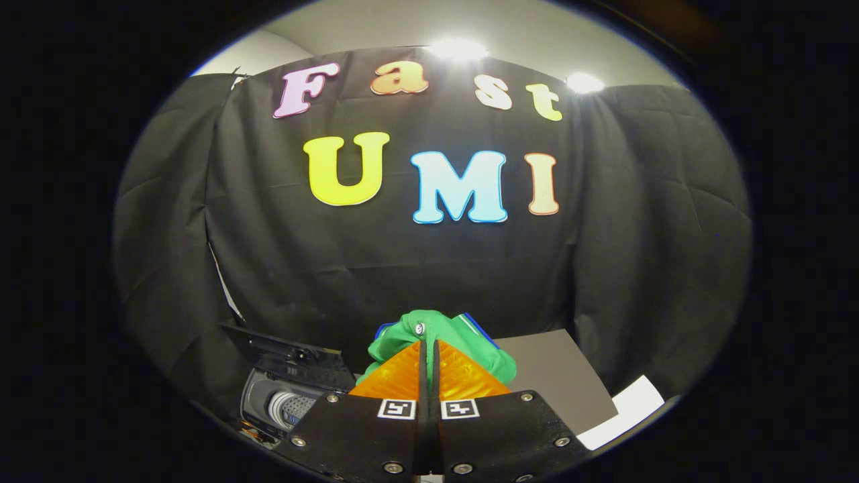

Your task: Put the clothes into the washing machine and then close the washing machine lid.

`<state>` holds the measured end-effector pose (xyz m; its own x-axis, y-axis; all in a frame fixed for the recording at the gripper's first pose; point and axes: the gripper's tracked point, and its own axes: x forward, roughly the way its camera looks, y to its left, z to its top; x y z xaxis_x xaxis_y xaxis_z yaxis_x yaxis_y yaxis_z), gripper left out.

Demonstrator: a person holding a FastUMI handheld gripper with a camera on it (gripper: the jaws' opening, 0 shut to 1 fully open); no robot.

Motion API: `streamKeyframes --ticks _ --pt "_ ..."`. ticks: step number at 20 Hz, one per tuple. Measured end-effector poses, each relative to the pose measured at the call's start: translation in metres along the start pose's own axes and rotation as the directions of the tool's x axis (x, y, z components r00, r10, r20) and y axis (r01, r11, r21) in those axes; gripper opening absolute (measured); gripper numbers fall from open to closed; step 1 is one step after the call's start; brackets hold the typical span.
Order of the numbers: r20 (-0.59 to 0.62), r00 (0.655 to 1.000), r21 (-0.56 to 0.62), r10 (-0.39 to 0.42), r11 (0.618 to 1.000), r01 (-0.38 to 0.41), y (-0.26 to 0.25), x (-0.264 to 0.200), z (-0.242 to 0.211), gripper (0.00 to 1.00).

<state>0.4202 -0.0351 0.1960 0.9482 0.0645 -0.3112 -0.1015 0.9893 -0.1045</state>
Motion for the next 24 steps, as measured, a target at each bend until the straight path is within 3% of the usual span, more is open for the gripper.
streamKeyframes --ticks 14,24 --pt "-0.040 0.998 0.000 0.052 0.999 -0.052 0.167 -0.014 -0.027 0.00" --pt "-0.117 0.989 -0.006 0.088 0.996 -0.089 0.255 0.019 -0.075 0.00"
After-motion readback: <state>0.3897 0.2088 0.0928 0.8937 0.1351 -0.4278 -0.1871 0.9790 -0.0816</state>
